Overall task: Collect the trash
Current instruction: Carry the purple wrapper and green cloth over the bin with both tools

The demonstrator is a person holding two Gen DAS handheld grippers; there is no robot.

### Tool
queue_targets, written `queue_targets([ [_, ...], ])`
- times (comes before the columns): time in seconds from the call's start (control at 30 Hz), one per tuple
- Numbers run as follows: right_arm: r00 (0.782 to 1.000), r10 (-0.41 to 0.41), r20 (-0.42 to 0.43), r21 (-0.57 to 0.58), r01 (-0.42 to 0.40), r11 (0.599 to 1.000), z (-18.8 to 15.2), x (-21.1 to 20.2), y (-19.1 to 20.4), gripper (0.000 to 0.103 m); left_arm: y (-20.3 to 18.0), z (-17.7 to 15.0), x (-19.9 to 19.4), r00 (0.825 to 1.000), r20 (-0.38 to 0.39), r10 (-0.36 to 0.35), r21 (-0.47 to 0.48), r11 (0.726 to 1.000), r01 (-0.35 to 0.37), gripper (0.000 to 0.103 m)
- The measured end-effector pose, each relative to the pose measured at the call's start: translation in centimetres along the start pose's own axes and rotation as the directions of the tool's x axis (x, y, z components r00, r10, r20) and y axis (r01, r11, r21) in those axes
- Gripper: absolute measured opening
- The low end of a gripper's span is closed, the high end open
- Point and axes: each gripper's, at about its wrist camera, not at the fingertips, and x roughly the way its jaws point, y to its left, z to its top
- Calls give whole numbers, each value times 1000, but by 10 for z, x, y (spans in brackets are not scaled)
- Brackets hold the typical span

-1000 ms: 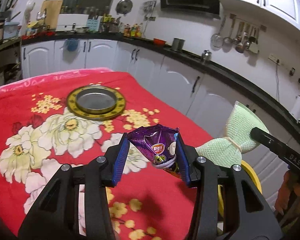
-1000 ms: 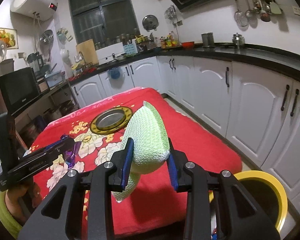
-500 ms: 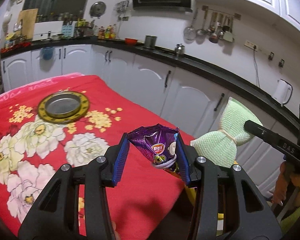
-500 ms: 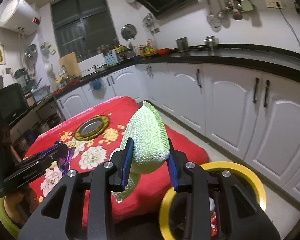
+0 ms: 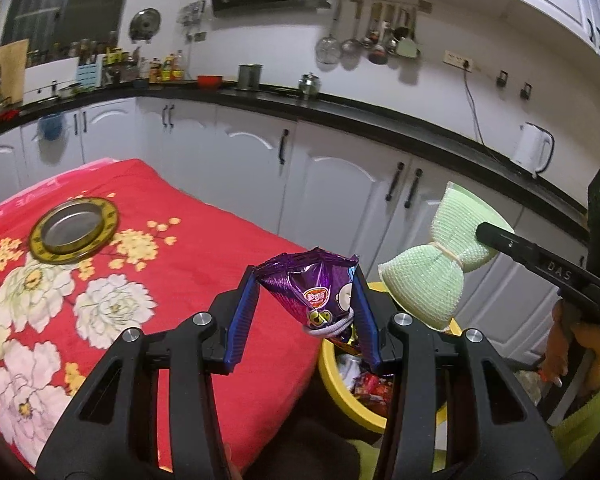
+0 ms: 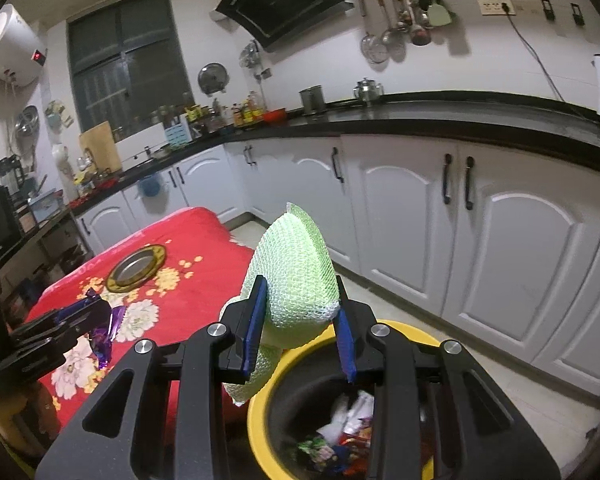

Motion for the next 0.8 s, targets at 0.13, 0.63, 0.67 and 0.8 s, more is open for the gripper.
queue_targets([
  [0.13, 999, -41, -1, -3, 41, 999, -6, -4, -13, 30, -15, -4, 10, 999, -19, -28, 24, 999, 28, 37],
  [0.63, 989, -145, -17, 5, 146, 989, -31, -9, -55, 31, -69, -24, 46, 990, -95, -101, 128, 985, 113, 37],
  [0.67, 989, -148, -22, 9, 148, 989, -33, -8, -58, 31, -72, -25, 48, 990, -99, -104, 132, 984, 117, 37],
  [0.8, 988, -152, -40, 24, 153, 988, -39, -5, -68, 31, -80, -30, 58, 986, -121, -116, 148, 980, 133, 37],
])
